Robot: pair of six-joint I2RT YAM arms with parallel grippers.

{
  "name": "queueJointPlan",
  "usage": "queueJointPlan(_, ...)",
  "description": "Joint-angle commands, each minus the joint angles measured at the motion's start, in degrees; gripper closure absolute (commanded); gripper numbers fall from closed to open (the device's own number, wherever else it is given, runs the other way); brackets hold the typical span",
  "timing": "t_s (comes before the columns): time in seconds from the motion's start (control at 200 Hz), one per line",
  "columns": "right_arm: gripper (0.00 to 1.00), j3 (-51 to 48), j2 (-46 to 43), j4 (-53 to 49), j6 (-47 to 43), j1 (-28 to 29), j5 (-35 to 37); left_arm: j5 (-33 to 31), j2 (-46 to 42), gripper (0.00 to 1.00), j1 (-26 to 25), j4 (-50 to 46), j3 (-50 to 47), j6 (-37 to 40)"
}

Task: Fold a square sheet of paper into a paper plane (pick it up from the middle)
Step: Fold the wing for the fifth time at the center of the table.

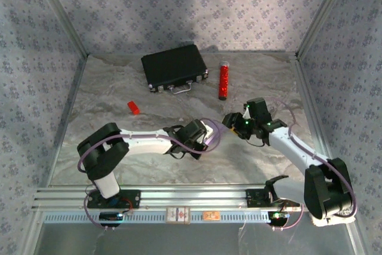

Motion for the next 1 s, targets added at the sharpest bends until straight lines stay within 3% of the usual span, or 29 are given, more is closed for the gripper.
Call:
queueJointPlan(0.0,0.44,-1.92,-1.80,-3.39,-1.90,-1.21,0.51,6.54,0.67,1.00,0.72,2.60,-0.53,-2.08)
queueJointPlan(0.18,0.44,-3.05,-2.66,-3.00,-2.36,-1.30,0.41,11.35,2.76,1.00,1.73,3.75,-0.05,-3.26)
queueJointPlan(0.655,0.45,-6.57,-3.75,0.95,-2.21,1.49,1.48,16.22,6.33,0.96,2.79,4.90,1.30,-6.11)
queueJointPlan(0.994,0.76,-11.07,-2.59,10.17,-2.06,5.04,-3.31,20.48,8.68,1.00,3.65,7.04,1.95,-8.88)
